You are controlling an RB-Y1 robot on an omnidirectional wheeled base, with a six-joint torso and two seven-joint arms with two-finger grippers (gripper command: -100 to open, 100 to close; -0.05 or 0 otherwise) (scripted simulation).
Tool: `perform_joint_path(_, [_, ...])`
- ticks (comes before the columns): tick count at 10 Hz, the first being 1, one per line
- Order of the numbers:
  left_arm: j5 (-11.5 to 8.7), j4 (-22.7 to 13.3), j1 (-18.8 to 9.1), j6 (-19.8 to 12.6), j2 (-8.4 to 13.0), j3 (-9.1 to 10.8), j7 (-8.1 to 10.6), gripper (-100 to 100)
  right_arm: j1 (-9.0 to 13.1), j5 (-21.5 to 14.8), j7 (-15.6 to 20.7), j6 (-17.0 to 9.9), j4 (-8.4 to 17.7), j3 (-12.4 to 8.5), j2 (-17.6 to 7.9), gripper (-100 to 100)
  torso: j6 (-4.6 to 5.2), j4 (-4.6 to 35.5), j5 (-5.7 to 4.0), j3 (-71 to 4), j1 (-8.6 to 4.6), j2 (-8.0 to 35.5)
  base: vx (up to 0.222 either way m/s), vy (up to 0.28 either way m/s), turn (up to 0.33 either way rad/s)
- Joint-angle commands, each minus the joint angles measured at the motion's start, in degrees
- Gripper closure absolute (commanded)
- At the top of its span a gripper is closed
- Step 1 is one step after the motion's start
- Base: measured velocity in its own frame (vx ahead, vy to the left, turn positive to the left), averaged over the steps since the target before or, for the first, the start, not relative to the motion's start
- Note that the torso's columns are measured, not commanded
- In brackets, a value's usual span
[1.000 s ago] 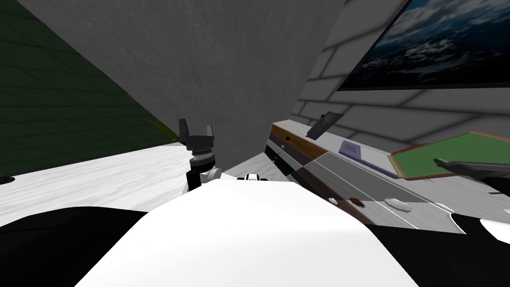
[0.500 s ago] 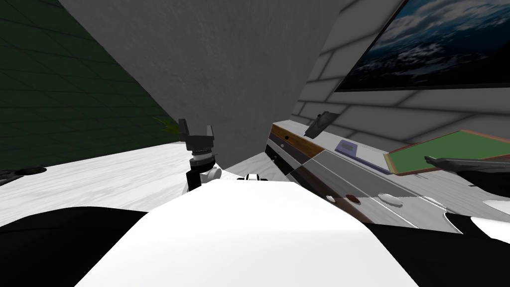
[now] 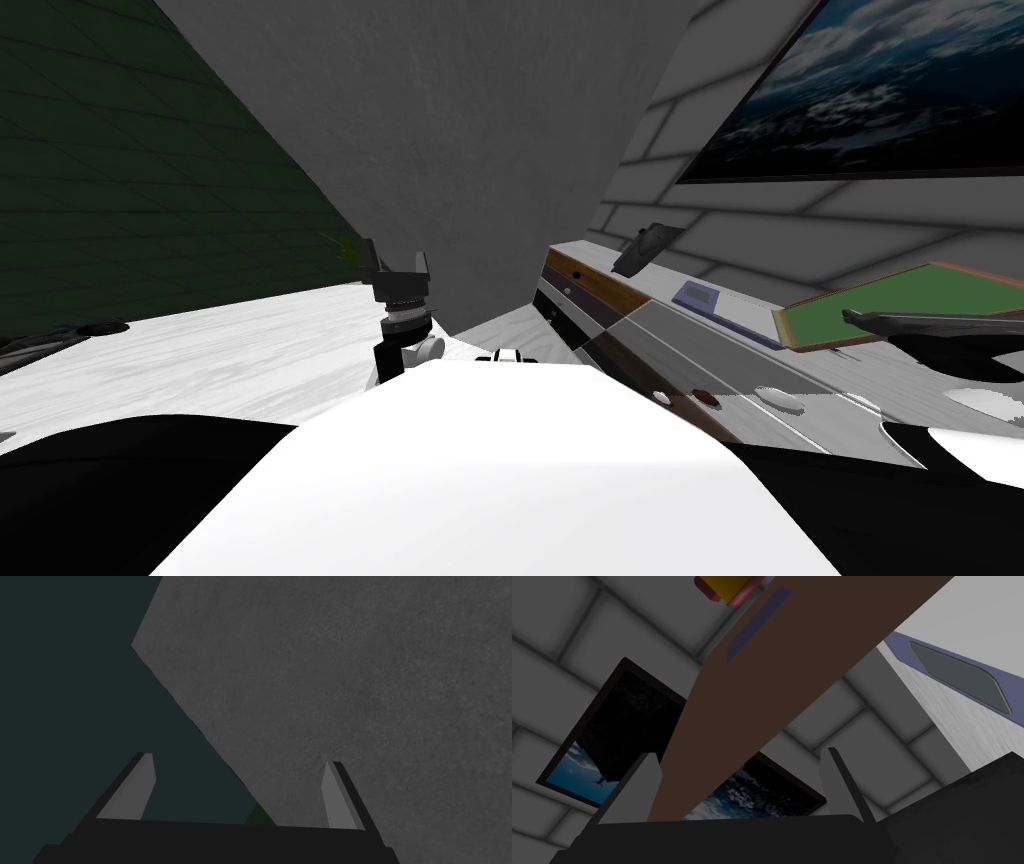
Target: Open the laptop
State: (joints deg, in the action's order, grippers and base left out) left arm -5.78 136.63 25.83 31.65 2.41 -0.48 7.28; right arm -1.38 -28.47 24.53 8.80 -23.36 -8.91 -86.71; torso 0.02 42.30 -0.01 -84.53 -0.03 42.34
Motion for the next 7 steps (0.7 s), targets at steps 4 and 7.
perform_joint_path(4, [0.0,0.0,0.0,0.0,0.0,0.0,0.0,0,6.2,-2.0,-5.9,-5.4,-0.5,9.3,-0.9,-100,-0.01,0.0,0.0,-0.1,0.03,-0.1,-0.077,-0.025,0.06])
perform_joint_path(7, [0.0,0.0,0.0,0.0,0.0,0.0,0.0,0,7.9,-2.6,-8.0,-7.2,-0.8,13.2,-1.3,-100,-0.03,0.0,0.02,0.0,0.03,0.0,-0.078,-0.019,0.047])
